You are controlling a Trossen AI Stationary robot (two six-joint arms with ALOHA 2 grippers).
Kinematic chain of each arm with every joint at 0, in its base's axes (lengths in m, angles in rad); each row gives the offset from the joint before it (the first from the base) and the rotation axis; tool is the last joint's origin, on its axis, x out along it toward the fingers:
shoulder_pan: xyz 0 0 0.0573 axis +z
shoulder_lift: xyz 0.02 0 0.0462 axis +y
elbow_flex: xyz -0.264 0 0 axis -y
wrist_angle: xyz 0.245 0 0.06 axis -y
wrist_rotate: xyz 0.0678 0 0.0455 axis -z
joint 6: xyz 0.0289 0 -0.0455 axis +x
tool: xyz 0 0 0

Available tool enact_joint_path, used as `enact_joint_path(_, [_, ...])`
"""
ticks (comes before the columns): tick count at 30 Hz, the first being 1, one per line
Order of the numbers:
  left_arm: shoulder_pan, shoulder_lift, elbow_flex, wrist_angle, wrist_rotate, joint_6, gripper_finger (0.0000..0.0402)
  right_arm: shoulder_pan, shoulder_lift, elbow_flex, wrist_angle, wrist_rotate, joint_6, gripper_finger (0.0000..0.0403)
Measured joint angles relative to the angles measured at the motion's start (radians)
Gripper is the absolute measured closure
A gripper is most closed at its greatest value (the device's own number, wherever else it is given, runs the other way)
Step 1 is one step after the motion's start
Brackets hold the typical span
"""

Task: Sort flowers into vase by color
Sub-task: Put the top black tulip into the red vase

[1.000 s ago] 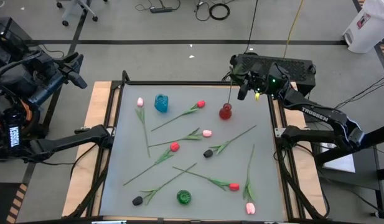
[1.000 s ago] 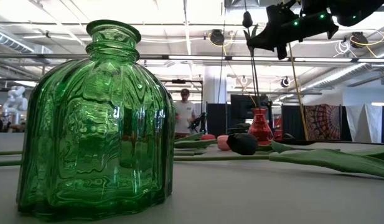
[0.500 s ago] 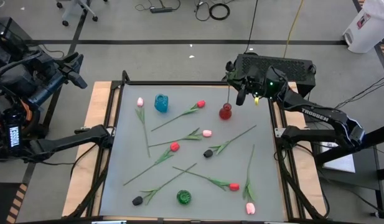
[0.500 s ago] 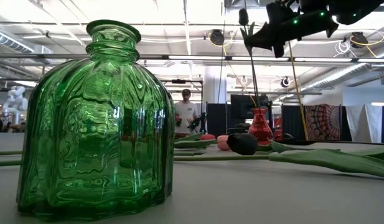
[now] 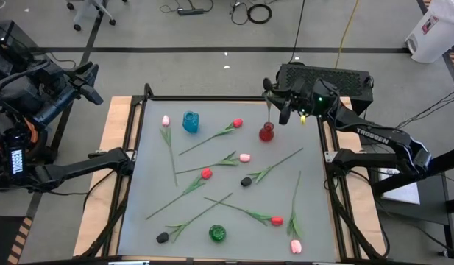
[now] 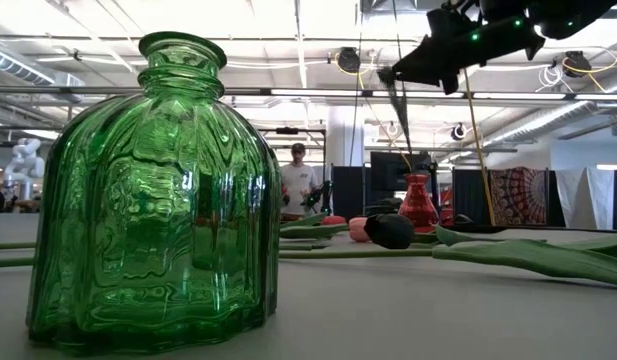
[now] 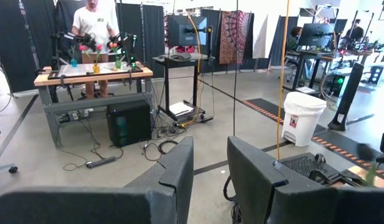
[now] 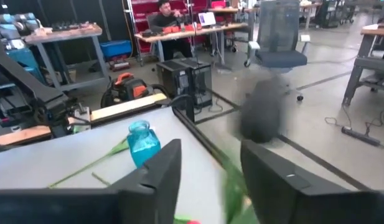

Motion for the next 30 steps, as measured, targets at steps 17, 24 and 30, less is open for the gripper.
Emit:
enact_joint_path(17, [0.0,0.0,0.0,0.0,0.0,0.0,0.0297,0.0,-0.101,0.0,-0.131,-0.034,0.024,0.0147])
enact_joint_path(24, [0.0,0.0,0.0,0.0,0.0,0.0,0.0297,0.045,-0.215,0.0,-0.13,-0.088,0.024,0.0151])
enact_joint_path(30, [0.0,0.0,0.0,0.0,0.0,0.0,0.0297,0.126,-0.24,0.001,-0.13,-0.087,0.024,0.0151])
